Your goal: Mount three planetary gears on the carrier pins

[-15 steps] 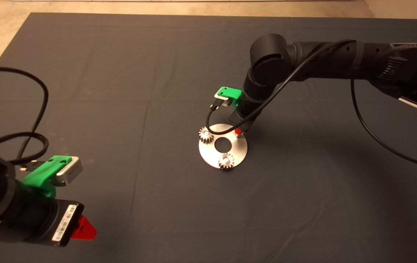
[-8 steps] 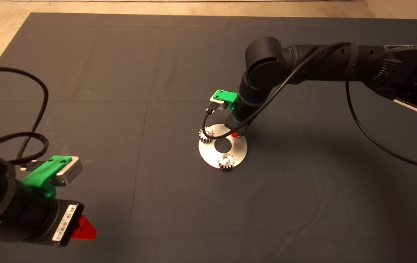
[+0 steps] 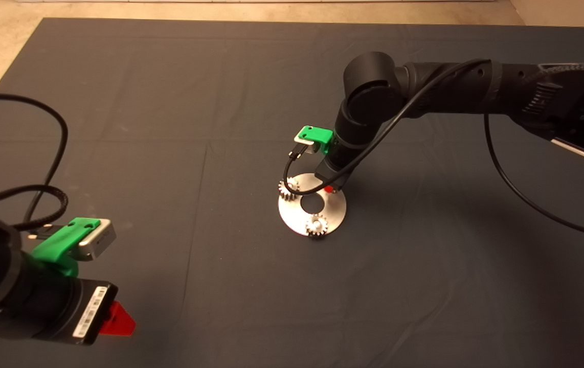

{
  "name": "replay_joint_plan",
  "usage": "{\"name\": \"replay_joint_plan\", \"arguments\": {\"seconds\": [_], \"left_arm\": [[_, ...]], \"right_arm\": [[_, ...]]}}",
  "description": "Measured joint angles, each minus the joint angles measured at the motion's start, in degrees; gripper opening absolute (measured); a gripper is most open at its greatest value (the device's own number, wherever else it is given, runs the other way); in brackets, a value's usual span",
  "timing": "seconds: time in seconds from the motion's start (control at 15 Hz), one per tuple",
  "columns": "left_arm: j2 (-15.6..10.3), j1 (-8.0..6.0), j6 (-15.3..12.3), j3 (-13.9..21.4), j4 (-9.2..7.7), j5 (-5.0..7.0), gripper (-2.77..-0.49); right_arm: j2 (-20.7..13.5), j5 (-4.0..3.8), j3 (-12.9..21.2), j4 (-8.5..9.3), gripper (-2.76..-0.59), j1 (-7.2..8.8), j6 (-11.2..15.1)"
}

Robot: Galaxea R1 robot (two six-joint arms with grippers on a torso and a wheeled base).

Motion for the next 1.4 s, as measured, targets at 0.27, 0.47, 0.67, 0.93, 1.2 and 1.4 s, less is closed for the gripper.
{"name": "replay_joint_plan", "arguments": {"seconds": [0.27,0.47,0.67,0.93,1.2,1.4], "left_arm": [[0.0,0.0,0.0,0.0,0.0,0.01,-1.19],[0.0,0.0,0.0,0.0,0.0,-0.02,-1.19],[0.0,0.0,0.0,0.0,0.0,0.01,-1.19],[0.0,0.0,0.0,0.0,0.0,0.01,-1.19],[0.0,0.0,0.0,0.0,0.0,0.01,-1.19],[0.0,0.0,0.0,0.0,0.0,0.01,-1.19]], "right_arm": [[0.1,0.0,0.0,0.0,-2.28,0.02,0.0],[0.1,0.0,-0.1,0.0,-2.28,0.05,-0.2],[0.0,0.02,-0.1,0.0,-2.28,0.05,-0.2],[0.0,-0.06,-0.1,0.0,-2.28,0.05,-0.2],[-0.1,-0.11,-0.1,0.0,-2.28,0.05,-0.2],[-0.1,-0.12,-0.1,0.0,-2.28,0.05,-0.2]]}}
